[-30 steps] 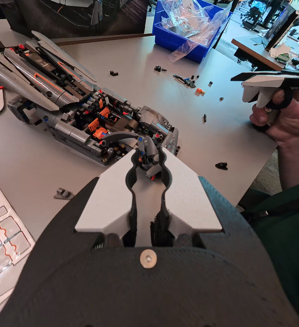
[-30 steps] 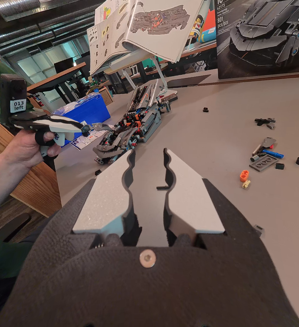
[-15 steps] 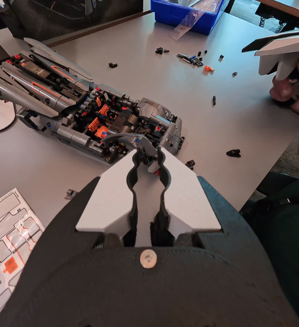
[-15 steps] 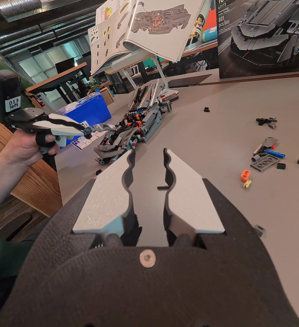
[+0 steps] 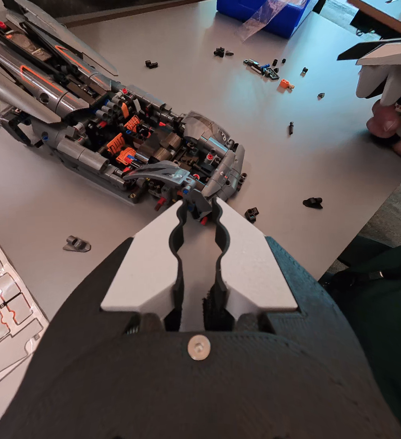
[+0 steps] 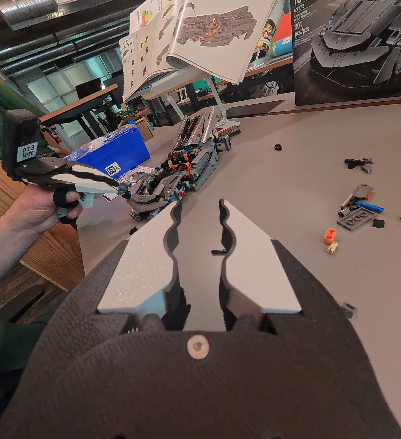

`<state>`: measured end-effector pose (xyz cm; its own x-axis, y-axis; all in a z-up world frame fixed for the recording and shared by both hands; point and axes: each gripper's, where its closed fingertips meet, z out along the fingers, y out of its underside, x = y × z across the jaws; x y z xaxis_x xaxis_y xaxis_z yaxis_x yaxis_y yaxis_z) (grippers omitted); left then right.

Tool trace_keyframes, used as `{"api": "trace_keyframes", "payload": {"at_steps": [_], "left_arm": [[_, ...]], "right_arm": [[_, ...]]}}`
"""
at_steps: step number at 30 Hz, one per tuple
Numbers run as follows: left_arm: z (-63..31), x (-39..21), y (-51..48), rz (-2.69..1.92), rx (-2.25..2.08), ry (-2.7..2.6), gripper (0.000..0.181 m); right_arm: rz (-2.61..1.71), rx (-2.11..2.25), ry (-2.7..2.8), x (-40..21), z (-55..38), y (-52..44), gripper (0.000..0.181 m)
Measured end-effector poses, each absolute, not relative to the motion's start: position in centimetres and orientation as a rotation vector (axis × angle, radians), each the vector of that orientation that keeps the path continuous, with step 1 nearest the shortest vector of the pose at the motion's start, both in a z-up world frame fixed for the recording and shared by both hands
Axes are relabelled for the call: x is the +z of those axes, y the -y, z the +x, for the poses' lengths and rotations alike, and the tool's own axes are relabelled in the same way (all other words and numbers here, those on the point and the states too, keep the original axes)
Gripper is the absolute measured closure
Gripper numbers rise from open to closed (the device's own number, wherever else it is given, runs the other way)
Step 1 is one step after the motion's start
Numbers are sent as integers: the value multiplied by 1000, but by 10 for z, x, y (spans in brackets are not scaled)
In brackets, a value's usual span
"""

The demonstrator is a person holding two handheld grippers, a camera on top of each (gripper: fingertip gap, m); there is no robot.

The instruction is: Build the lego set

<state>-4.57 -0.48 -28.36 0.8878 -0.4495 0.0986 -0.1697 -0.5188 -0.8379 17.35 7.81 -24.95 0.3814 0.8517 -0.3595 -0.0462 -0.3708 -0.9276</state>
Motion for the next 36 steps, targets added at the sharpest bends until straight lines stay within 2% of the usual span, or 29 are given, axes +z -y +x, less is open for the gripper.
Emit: {"api": "trace_keyframes", "payload": {"at_steps": [5,8,29,36], "left_arm": [[-48,-294,2,-2166,-311,-443,150],[-44,-296,1,-2156,-349,-430,160],[-71,-277,9,-1911,-788,-243,161],[-80,-262,12,-1811,-936,-192,162]], "right_arm": [[-1664,1154,714,-249,174,-79,150],[-1671,1156,709,-250,175,-80,150],[-1715,1194,704,-255,170,-85,155],[-1630,1140,792,-242,157,-69,167]]}}
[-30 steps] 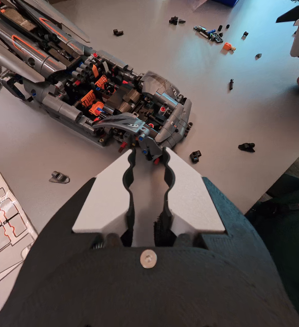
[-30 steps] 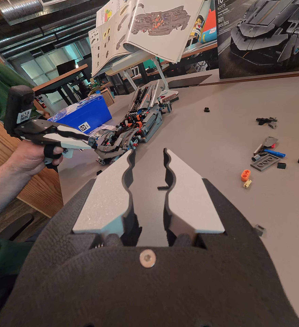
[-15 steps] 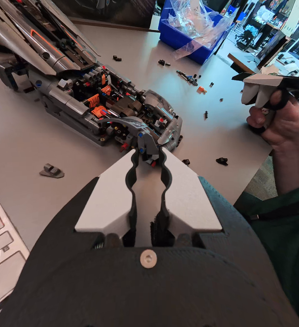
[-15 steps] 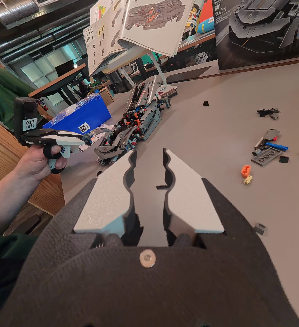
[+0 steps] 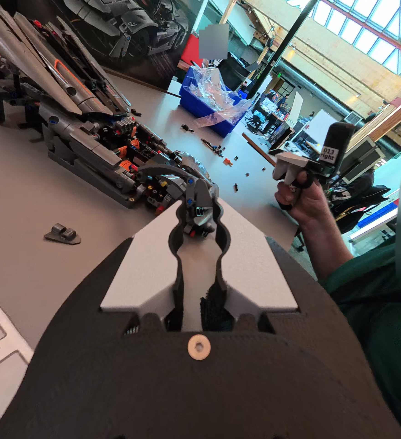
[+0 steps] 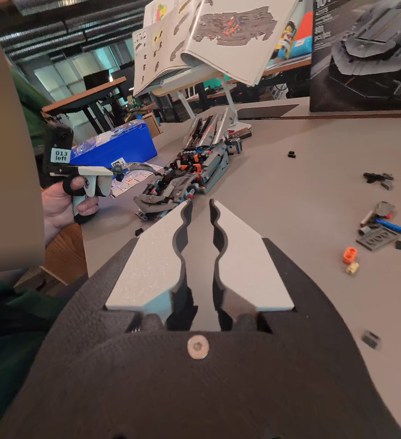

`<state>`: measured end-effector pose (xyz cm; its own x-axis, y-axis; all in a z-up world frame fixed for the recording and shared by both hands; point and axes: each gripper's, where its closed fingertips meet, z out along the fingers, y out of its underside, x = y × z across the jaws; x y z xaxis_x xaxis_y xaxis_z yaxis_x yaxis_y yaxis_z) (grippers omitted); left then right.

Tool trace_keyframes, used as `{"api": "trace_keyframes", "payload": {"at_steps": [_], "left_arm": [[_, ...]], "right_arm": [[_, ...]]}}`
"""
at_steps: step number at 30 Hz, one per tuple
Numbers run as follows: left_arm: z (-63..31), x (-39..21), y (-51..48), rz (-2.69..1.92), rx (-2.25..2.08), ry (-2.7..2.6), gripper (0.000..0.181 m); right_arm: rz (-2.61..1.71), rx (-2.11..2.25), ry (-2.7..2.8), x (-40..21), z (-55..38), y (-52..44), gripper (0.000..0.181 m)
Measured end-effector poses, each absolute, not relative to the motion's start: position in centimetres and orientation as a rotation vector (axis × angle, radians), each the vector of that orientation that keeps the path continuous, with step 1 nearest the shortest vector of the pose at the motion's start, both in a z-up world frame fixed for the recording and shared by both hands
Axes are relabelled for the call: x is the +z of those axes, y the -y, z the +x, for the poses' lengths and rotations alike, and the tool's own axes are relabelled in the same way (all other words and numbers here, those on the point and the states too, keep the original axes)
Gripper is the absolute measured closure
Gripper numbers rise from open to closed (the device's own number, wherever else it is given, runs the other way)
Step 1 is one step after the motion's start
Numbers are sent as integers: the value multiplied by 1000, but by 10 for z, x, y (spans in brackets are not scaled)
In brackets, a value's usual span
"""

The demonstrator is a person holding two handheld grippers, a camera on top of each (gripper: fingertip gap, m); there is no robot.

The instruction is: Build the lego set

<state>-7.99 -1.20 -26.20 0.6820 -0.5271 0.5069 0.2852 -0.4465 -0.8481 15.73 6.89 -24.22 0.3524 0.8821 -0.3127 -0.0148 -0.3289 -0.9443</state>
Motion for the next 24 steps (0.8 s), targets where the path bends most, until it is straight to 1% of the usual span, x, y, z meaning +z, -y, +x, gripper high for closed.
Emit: {"api": "trace_keyframes", "payload": {"at_steps": [2,8,13,15,16,20,21,23,24], "left_arm": [[-79,-260,14,-1796,-962,-194,162],[-79,-247,19,-1712,-1076,-182,162],[-73,-236,26,-1633,-1214,-163,161],[-69,-231,28,-1599,-1272,-162,161],[-68,-229,28,-1581,-1297,-159,162],[-61,-223,30,-1535,-1379,-161,162],[-59,-222,30,-1524,-1397,-160,162],[-57,-220,30,-1504,-1430,-155,161],[-57,-219,30,-1497,-1437,-152,161]], "right_arm": [[-1629,1148,855,-235,139,-58,169],[-1560,1160,1136,-219,61,-27,159],[-1411,914,1424,-217,-2,-13,156],[-1350,836,1542,-222,-23,-7,150],[-1314,796,1584,-223,-31,-5,150],[-1184,609,1709,-229,-55,-3,150],[-1151,571,1716,-229,-58,-4,153],[-1120,512,1729,-228,-64,-6,166],[-1100,487,1729,-226,-65,-8,169]]}}
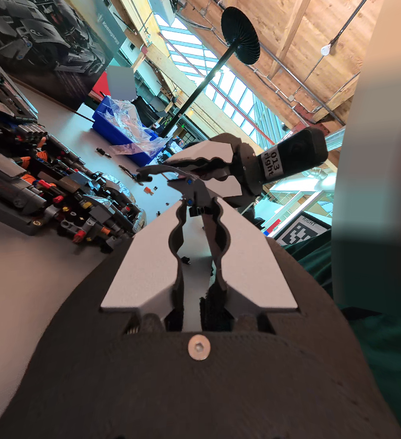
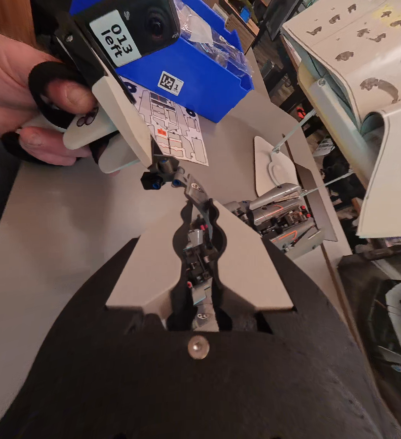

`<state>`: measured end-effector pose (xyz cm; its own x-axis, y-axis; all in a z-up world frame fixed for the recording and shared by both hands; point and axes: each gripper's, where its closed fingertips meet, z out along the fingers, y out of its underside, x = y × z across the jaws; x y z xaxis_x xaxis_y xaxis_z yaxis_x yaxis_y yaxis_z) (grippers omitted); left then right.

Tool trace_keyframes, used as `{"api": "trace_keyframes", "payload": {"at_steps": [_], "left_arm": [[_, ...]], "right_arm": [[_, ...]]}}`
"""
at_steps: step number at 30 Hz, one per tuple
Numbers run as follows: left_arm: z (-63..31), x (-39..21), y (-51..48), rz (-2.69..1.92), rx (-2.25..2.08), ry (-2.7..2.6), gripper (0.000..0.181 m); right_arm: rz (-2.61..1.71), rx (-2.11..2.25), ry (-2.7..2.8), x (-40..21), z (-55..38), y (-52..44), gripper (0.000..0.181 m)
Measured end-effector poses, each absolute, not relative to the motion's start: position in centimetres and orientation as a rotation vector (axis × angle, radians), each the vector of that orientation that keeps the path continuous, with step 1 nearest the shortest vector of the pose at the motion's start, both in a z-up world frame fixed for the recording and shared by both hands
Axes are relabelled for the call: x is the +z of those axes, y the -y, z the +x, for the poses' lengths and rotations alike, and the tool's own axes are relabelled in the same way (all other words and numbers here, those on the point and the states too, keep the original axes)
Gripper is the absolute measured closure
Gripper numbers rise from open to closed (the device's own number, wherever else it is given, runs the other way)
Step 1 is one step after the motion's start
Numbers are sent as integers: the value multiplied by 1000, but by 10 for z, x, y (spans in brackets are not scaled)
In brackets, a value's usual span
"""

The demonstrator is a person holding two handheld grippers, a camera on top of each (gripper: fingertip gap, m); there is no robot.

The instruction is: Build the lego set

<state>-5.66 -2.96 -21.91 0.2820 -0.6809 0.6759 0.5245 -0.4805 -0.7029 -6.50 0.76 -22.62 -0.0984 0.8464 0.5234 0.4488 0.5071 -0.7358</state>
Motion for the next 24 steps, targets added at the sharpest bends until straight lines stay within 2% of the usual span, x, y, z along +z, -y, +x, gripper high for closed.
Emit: {"api": "trace_keyframes", "payload": {"at_steps": [4,14,19,24], "left_arm": [[-58,-212,30,-1461,-1423,-165,161],[-67,-191,21,-1477,-1089,-359,153],[-38,-207,-3,-1658,-820,-596,139],[6,-231,-31,-1791,-646,-875,140]], "right_arm": [[-1113,534,1786,-228,-67,-6,181],[-1304,936,1703,-206,-42,-28,181],[-1405,1010,1534,-193,-12,-66,181],[-1511,1011,1396,-209,17,-111,181]]}}
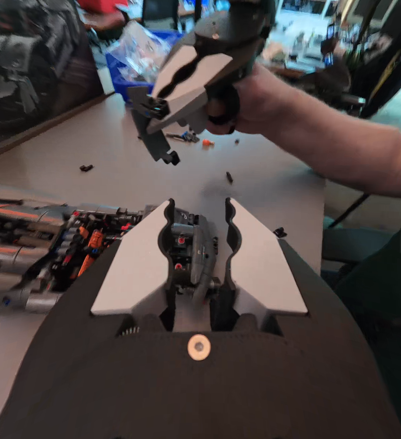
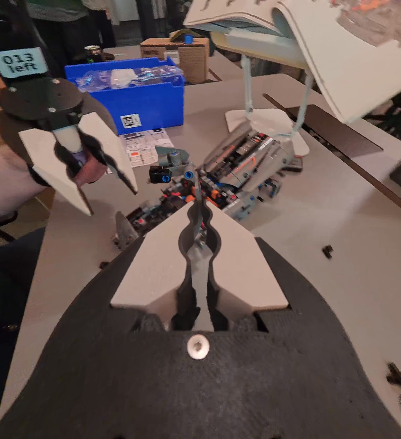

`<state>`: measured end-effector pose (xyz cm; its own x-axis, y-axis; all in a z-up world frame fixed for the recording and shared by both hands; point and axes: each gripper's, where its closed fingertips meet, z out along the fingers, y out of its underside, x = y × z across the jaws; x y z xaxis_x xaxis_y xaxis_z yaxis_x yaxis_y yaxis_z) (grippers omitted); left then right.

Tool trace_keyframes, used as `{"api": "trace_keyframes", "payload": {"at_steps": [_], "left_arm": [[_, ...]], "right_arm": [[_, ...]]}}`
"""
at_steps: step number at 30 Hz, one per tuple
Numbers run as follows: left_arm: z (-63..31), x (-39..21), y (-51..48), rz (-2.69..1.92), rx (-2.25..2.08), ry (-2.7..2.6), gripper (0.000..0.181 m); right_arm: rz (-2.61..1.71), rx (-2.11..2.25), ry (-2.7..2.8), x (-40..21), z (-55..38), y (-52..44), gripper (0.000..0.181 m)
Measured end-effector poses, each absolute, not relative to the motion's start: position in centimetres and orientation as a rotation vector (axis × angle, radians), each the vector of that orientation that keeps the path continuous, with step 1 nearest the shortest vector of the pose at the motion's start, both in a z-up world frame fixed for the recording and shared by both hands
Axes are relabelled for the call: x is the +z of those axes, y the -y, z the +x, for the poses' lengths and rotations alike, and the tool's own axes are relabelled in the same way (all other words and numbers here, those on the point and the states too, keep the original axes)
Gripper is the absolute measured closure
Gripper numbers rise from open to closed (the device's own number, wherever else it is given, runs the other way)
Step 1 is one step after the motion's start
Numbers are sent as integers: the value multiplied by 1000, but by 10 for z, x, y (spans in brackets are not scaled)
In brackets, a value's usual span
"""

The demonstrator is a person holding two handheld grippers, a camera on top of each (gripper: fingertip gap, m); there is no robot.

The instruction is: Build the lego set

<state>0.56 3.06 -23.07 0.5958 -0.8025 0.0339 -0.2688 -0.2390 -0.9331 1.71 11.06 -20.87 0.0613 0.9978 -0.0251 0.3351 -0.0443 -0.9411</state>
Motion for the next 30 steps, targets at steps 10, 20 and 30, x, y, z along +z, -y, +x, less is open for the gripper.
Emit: {"api": "trace_keyframes", "payload": {"at_steps": [10,20,30], "left_arm": [[41,-279,-73,-2020,-487,-1349,152],[40,-322,-71,-2239,-479,-1671,174],[22,-325,-52,-2269,-458,-1743,181]], "right_arm": [[-1619,981,1221,-226,56,-162,181],[-1611,963,1185,-218,65,-166,181],[-1598,956,1230,-223,58,-159,181]]}}
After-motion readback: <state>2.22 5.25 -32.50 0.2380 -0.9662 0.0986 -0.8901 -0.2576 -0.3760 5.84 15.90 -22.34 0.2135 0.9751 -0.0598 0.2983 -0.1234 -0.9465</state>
